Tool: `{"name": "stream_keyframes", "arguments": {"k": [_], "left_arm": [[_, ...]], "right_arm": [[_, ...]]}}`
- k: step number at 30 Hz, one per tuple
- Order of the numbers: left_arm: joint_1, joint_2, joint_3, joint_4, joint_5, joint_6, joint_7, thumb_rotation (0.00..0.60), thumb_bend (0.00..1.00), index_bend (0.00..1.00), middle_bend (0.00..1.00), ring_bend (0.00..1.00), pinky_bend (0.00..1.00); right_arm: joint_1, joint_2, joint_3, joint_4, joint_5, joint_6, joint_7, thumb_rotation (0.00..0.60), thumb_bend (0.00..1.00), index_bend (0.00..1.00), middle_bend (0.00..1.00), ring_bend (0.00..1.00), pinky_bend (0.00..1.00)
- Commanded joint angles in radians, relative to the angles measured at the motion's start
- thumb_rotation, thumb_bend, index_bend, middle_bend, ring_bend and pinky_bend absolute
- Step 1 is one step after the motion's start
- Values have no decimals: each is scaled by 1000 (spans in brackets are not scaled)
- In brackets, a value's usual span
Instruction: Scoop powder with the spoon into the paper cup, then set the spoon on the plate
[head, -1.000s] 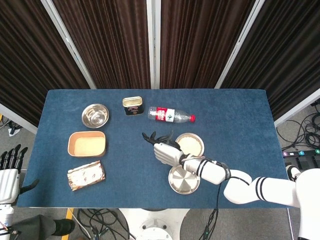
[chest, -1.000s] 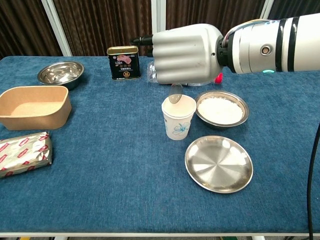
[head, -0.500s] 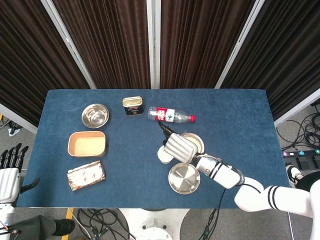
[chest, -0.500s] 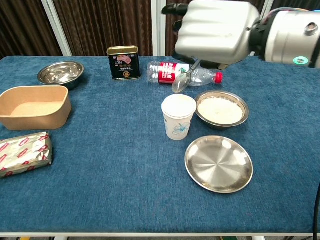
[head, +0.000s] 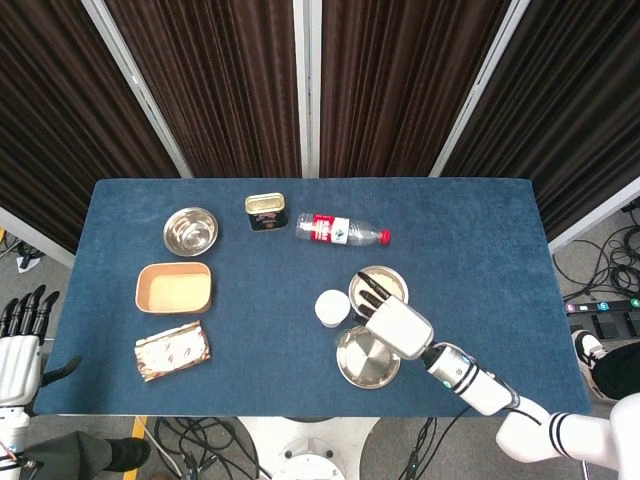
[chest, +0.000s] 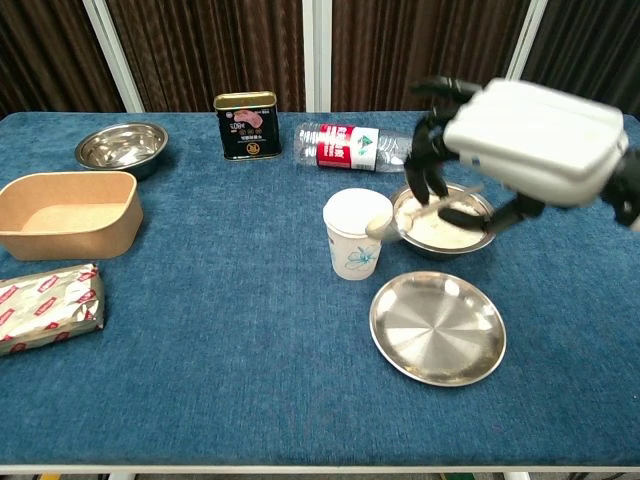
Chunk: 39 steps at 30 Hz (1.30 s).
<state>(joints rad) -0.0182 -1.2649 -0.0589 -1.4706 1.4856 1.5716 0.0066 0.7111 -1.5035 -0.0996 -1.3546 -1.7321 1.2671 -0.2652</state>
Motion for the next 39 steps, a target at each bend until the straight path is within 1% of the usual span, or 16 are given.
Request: {"name": "stream_keyframes", "arguments": {"k": [1,6,10,13,16,17,20,24,28,30,31,33,35,36,39], "left_arm": [[1,0,1,1,2,1,-7,600,0,112,80,8,16],[2,-4,6,7,7,0,-17,600,0,111,80,8,16],[5,-4,8,9,10,5,-26,600,0,111,80,8,16],[7,-5,9,14,7,4,-33,600,0,111,80,7,16],[9,-8,11,18,9,5,-38,600,0,112,80,8,16],[9,-8,11,19,10,5,-40,600,0,112,80,8,16],[8,-8,12,20,11,4,-45,600,0,111,80,8,16],[5,-8,9,22,13,4,-46,600,0,111,80,8,16],[0,-7,10,22,18,-1,-45,600,0,112,80,7,16],[-2,-5,10,22,22,-3,-43,600,0,111,80,8,16],[-3,-6,10,23,22,-3,-41,600,0,111,80,8,16],[-5,-6,8,24,20,-6,-33,600,0,112,80,7,16],[-9,-7,6,21,19,-8,-29,600,0,112,80,8,16],[-12,-8,4,19,21,-10,-23,600,0,112,80,8,16],[-22,-10,2,7,29,-15,-12,600,0,111,80,8,15]], "right_arm": [[-72,-102,-52,137,-55,49,83,600,327,661,576,244,0],[-98,-169,-60,245,-57,29,97,600,324,640,576,220,0],[-113,-206,-63,294,-67,34,116,600,303,620,567,202,0],[-124,-222,-62,322,-68,34,120,600,279,585,541,180,0],[-133,-230,-60,335,-63,27,119,600,251,512,501,148,0],[-136,-231,-59,337,-62,26,117,600,242,469,478,131,0],[-146,-226,-51,331,-55,30,109,600,237,391,429,96,0],[-166,-192,-37,282,-39,48,98,600,237,310,368,53,0],[-198,-121,-5,198,-10,96,59,600,238,283,327,47,0],[-237,-58,20,130,35,138,49,600,242,260,302,46,0],[-256,-26,30,95,63,149,46,600,244,233,280,45,0],[-299,61,45,7,127,164,40,600,250,148,213,26,0],[-337,134,51,-67,172,183,42,600,261,48,127,3,0],[-363,173,54,-110,194,204,52,600,264,19,97,0,0],[-425,256,47,-203,231,245,118,600,268,0,72,0,0]]}}
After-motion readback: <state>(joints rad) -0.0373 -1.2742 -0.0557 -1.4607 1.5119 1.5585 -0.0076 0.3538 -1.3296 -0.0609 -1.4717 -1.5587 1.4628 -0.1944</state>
